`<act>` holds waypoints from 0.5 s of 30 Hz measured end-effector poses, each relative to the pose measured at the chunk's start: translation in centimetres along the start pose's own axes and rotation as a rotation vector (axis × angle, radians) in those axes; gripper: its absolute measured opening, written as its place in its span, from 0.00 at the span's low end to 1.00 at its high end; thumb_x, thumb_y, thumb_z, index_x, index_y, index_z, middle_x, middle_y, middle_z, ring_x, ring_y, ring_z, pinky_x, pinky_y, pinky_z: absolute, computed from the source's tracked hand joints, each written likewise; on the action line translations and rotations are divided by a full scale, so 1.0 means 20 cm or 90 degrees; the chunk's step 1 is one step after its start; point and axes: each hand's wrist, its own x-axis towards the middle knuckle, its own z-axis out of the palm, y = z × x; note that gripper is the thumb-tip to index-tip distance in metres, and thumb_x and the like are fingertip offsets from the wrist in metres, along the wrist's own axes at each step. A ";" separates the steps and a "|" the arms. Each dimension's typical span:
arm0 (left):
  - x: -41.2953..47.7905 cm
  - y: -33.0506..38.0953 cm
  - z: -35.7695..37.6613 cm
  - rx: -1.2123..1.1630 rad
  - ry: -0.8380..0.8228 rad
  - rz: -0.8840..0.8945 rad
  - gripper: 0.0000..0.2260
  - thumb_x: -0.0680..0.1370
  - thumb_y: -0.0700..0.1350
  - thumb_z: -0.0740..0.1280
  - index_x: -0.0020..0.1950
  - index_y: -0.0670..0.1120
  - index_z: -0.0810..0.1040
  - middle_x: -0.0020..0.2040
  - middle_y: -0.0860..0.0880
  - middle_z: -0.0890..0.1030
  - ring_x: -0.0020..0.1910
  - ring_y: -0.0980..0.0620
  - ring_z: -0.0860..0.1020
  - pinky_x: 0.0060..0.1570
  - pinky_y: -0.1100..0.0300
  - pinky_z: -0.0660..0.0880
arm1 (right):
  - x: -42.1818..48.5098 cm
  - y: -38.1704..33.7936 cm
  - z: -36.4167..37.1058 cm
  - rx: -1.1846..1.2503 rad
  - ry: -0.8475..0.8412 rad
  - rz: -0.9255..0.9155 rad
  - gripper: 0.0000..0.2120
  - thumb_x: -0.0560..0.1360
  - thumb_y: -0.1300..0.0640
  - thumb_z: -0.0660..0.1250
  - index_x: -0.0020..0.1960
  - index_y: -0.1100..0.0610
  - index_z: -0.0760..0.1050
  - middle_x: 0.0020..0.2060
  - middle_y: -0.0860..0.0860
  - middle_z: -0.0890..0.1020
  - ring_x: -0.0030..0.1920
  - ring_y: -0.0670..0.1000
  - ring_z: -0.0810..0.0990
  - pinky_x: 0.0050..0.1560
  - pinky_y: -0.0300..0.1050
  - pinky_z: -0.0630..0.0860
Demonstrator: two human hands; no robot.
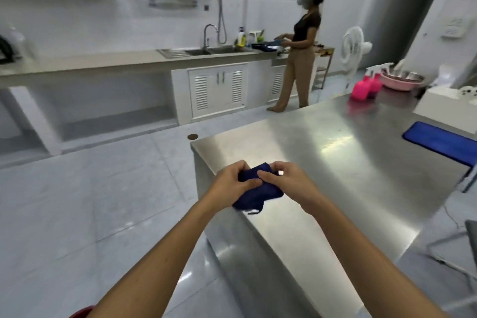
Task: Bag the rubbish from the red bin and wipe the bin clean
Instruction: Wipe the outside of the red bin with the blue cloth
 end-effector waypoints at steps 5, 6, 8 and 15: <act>0.19 0.09 0.19 -0.058 -0.001 0.050 0.08 0.75 0.50 0.68 0.44 0.48 0.73 0.39 0.49 0.81 0.36 0.53 0.80 0.35 0.57 0.77 | 0.03 0.20 -0.22 0.106 0.014 -0.062 0.13 0.82 0.49 0.59 0.48 0.55 0.77 0.40 0.43 0.81 0.42 0.43 0.78 0.46 0.32 0.73; 0.22 0.09 0.23 -0.081 0.003 0.040 0.08 0.75 0.51 0.67 0.45 0.47 0.73 0.40 0.48 0.82 0.37 0.51 0.80 0.37 0.55 0.78 | 0.04 0.26 -0.25 0.095 0.006 -0.058 0.10 0.80 0.48 0.62 0.50 0.55 0.76 0.42 0.42 0.82 0.44 0.43 0.80 0.47 0.33 0.74; 0.27 0.05 0.28 -0.134 0.033 -0.006 0.10 0.76 0.53 0.67 0.47 0.46 0.73 0.43 0.45 0.82 0.41 0.46 0.81 0.41 0.51 0.79 | 0.07 0.40 -0.30 0.052 -0.048 -0.037 0.09 0.76 0.49 0.68 0.53 0.52 0.76 0.47 0.41 0.84 0.50 0.42 0.82 0.49 0.35 0.77; 0.42 -0.19 0.38 -0.063 0.131 -0.171 0.14 0.73 0.57 0.69 0.48 0.48 0.75 0.44 0.50 0.82 0.43 0.50 0.81 0.44 0.53 0.80 | 0.10 0.78 -0.30 0.229 -0.030 0.145 0.12 0.76 0.52 0.70 0.58 0.55 0.77 0.52 0.54 0.85 0.50 0.55 0.85 0.44 0.49 0.83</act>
